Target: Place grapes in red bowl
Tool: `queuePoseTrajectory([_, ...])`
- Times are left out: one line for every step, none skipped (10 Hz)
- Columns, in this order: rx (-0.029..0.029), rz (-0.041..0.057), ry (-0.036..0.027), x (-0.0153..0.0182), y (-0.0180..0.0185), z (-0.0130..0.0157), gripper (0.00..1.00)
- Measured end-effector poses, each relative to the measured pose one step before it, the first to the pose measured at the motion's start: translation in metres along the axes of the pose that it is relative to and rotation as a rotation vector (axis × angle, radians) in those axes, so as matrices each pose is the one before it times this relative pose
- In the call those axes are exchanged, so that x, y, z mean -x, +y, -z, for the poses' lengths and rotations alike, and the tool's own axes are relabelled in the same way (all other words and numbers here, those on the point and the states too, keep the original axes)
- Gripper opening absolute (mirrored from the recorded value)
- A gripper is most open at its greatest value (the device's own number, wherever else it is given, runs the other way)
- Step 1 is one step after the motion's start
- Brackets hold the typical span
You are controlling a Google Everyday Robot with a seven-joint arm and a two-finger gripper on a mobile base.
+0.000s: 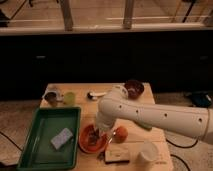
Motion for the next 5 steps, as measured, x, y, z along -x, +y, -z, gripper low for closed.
queuePoseTrajectory([0.00089, 0.0072, -0.00765, 0.00104, -0.00027, -0.00176, 0.07])
queuePoseTrajectory([0.00018, 0.00614, -0.00657, 0.00034, 0.00025, -0.00109, 0.07])
queuePoseTrajectory([-0.00001, 0.00513, -0.00622, 0.00052, 0.00018, -0.00098, 0.07])
queuePoseTrajectory([-0.00021, 0.00359, -0.00627, -0.00004, 0.00059, -0.00096, 0.07])
queuePoseTrajectory([-0.00041, 0.00384, -0.00628, -0.00029, 0.00087, -0.00117, 0.07])
